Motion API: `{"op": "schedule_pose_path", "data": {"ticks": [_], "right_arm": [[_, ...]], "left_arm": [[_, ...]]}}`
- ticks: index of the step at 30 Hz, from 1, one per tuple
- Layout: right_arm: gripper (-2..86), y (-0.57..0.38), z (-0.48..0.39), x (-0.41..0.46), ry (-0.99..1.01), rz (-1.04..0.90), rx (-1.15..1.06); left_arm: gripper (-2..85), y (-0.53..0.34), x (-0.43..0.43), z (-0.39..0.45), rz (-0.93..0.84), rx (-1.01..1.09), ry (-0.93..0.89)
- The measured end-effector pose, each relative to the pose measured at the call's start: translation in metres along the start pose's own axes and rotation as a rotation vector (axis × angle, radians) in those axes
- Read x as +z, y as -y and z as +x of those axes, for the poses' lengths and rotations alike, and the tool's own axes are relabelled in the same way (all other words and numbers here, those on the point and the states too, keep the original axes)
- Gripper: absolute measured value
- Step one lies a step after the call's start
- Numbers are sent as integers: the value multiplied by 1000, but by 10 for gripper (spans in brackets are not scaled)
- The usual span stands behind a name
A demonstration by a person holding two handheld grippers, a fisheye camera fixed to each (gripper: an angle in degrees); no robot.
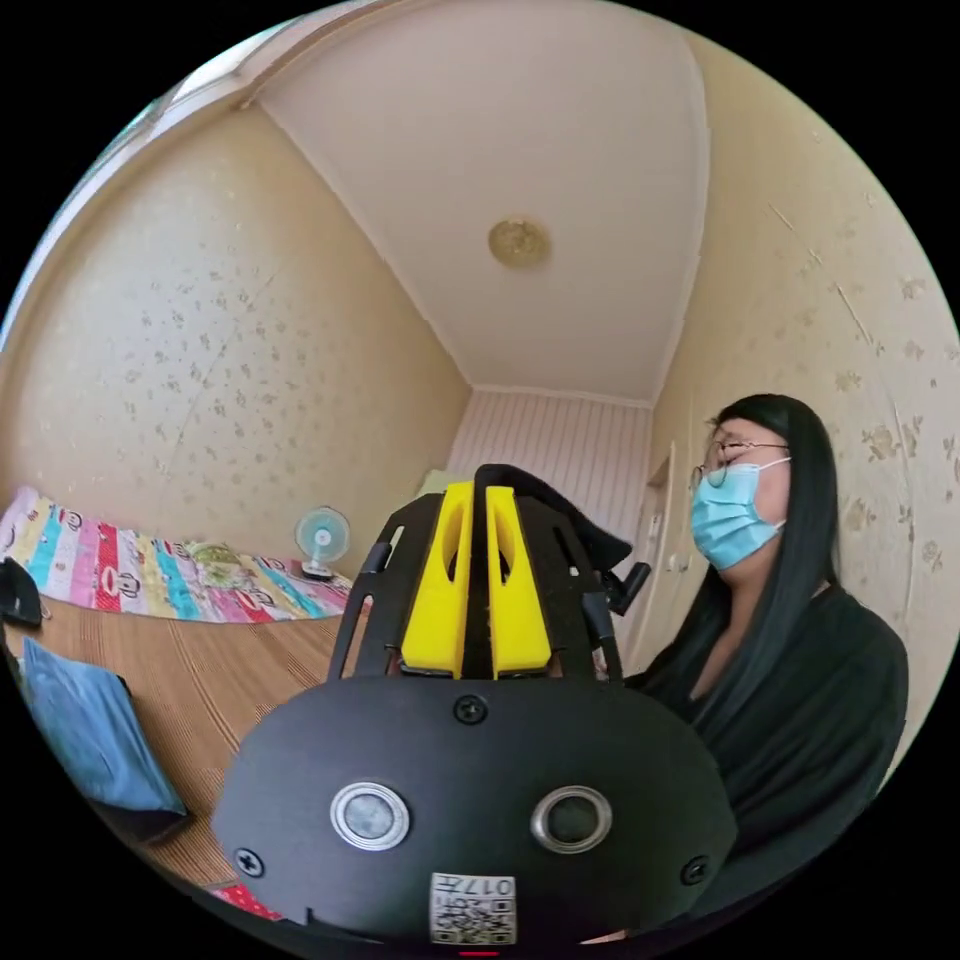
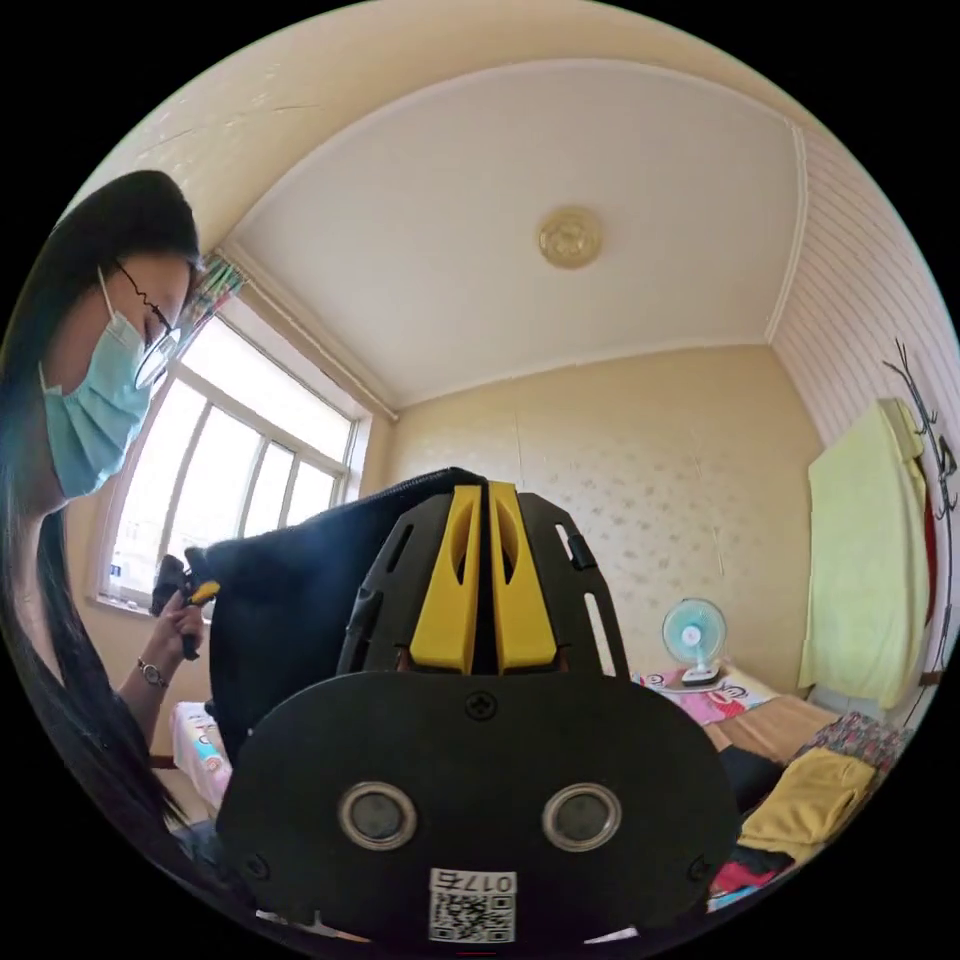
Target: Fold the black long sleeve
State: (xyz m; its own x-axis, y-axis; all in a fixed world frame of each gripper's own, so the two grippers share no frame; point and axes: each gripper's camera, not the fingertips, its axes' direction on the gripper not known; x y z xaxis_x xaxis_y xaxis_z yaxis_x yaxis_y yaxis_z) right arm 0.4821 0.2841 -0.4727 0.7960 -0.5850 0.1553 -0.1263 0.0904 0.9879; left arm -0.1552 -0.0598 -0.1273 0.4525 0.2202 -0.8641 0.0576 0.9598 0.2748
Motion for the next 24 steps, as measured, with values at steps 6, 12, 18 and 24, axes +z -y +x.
{"op": "schedule_pose_path", "data": {"ticks": [6,12,18,24], "right_arm": [[15,-51,29,165,-222,-328,-261],[10,-279,159,403,-86,-949,-49],[5,-464,136,375,0,-1198,156],[5,-575,54,307,84,-1447,196]], "left_arm": [[8,50,113,-120,-202,-77,297],[43,-46,229,-391,-555,-420,512],[63,-229,249,-376,-762,-475,549],[56,-361,257,-290,-1006,-398,693]]}}
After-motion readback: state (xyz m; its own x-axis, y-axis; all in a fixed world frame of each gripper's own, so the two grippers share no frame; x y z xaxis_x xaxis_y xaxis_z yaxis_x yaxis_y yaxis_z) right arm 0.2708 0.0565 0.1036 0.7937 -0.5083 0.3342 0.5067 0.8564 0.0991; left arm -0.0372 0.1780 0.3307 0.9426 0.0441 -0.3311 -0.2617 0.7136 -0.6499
